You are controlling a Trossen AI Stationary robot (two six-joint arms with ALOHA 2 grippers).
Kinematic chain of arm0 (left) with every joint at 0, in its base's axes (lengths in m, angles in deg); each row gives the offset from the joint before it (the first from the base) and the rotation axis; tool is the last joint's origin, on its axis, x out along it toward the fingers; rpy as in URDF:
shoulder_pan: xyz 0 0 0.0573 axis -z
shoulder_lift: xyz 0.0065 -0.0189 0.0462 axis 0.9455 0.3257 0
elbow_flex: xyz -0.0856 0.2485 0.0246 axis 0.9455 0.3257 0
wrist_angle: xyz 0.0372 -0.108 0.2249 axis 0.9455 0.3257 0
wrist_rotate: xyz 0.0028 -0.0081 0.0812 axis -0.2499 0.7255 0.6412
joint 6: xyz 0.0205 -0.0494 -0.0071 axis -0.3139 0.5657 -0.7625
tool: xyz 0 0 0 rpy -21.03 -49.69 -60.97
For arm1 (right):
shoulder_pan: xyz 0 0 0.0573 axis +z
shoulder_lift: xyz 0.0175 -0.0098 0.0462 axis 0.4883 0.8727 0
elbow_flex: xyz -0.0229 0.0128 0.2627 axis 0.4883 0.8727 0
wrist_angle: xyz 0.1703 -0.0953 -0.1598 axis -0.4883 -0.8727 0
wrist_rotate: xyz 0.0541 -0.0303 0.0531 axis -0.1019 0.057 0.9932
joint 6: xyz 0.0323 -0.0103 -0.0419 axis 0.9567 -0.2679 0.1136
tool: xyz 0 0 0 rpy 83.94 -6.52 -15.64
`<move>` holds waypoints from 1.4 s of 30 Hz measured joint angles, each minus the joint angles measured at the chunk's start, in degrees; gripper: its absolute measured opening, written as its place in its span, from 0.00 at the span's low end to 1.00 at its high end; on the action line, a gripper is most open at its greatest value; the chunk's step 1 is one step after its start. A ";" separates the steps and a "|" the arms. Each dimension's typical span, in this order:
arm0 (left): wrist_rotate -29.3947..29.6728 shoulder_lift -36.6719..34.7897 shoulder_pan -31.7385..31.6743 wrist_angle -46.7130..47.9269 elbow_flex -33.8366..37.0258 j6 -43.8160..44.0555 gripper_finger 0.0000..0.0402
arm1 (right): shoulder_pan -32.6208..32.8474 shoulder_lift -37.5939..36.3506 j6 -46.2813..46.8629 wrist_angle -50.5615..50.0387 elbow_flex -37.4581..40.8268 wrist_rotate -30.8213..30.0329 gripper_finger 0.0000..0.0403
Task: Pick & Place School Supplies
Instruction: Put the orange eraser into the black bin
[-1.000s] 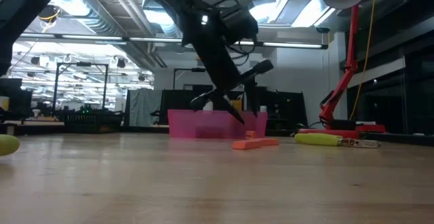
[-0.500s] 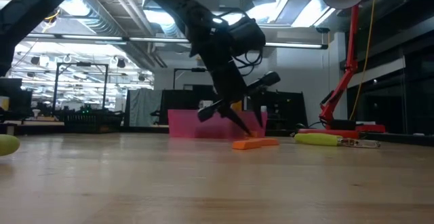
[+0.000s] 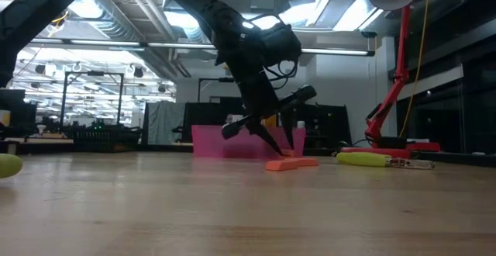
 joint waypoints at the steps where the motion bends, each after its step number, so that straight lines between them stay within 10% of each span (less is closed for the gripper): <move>1: 0.03 0.00 0.00 0.00 -0.02 0.02 0.24 | 0.00 0.00 -0.06 0.02 0.00 0.02 0.30; 42: 0.68 0.14 0.35 -1.24 0.31 1.87 0.31 | 2.01 0.00 -0.22 0.39 0.00 -1.51 0.30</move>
